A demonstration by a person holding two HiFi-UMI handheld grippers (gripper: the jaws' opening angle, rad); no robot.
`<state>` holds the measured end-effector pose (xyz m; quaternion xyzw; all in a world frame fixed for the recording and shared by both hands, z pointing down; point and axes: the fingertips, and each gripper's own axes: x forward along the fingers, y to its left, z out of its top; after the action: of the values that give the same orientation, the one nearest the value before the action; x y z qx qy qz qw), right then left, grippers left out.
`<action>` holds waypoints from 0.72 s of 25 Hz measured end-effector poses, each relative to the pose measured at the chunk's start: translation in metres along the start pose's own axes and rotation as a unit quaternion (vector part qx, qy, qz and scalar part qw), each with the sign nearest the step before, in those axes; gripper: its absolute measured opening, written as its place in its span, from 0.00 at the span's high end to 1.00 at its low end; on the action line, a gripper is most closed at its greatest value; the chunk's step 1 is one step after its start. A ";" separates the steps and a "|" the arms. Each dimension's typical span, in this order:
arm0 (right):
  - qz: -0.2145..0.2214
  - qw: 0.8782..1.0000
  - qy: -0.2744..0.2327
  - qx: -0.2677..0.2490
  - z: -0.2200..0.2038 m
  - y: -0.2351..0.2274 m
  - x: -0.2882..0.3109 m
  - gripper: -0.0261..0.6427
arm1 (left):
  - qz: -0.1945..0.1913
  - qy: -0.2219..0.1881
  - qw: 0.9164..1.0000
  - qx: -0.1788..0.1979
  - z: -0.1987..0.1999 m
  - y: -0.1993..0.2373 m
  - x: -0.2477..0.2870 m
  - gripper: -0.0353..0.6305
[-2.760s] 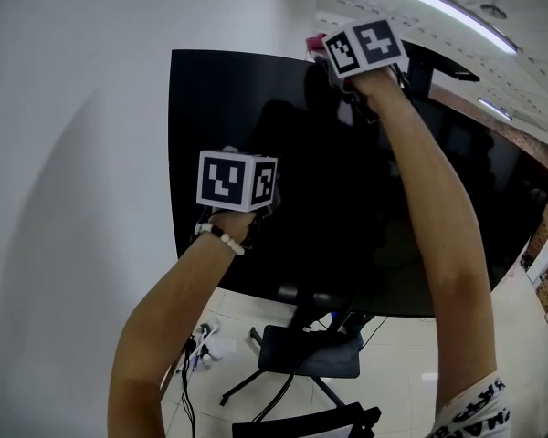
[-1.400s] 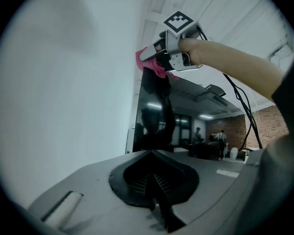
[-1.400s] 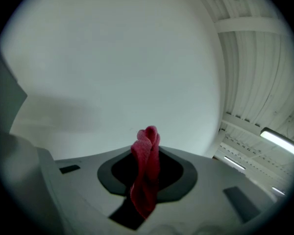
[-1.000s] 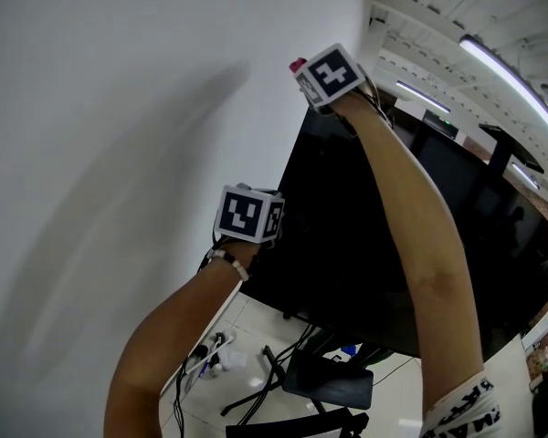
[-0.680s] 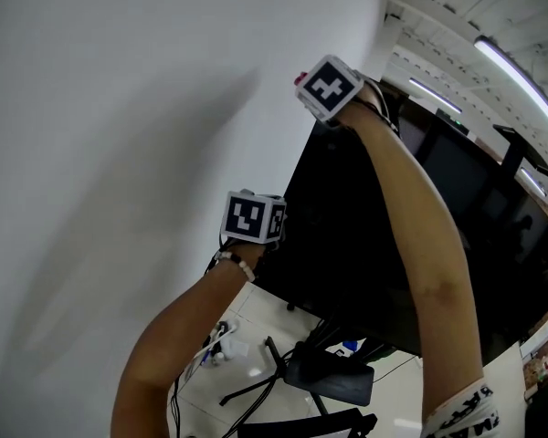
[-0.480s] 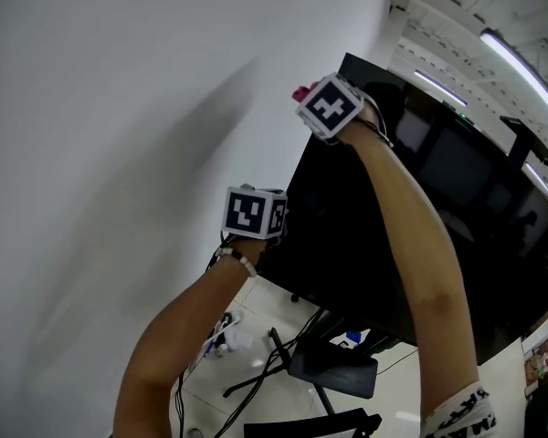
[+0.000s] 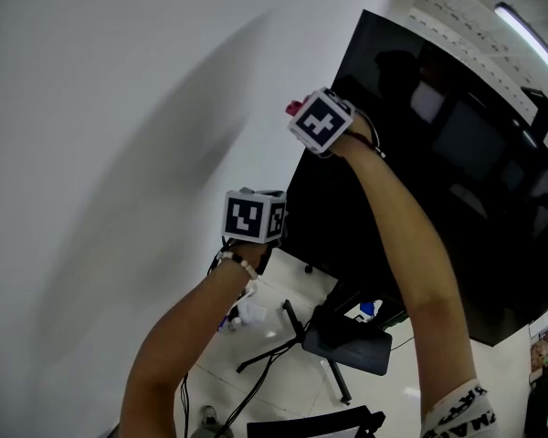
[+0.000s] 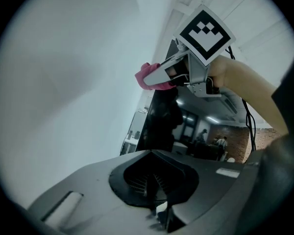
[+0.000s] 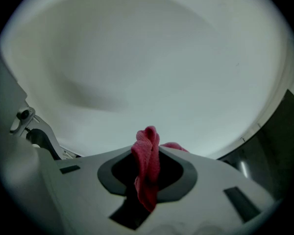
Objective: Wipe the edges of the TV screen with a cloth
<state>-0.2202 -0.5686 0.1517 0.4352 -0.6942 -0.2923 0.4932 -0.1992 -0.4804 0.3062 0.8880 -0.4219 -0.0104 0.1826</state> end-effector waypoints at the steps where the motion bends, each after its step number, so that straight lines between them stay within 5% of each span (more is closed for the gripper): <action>1: 0.001 1.000 0.003 -0.004 -0.003 0.010 0.003 0.83 | -0.004 -0.002 1.000 -0.003 -0.008 0.001 -0.002 0.95; 13: 0.042 0.998 0.051 -0.016 -0.074 0.146 0.087 0.83 | 0.004 0.065 0.997 -0.030 -0.141 0.051 0.002 0.95; 18: 0.056 0.997 0.039 0.019 -0.091 0.179 0.105 0.83 | 0.026 0.069 0.997 -0.020 -0.156 0.062 -0.002 0.95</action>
<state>-0.2056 -0.5795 0.3780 0.4157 -0.7030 -0.2340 0.5274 -0.2195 -0.4654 0.4720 0.8715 -0.4313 0.0470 0.2286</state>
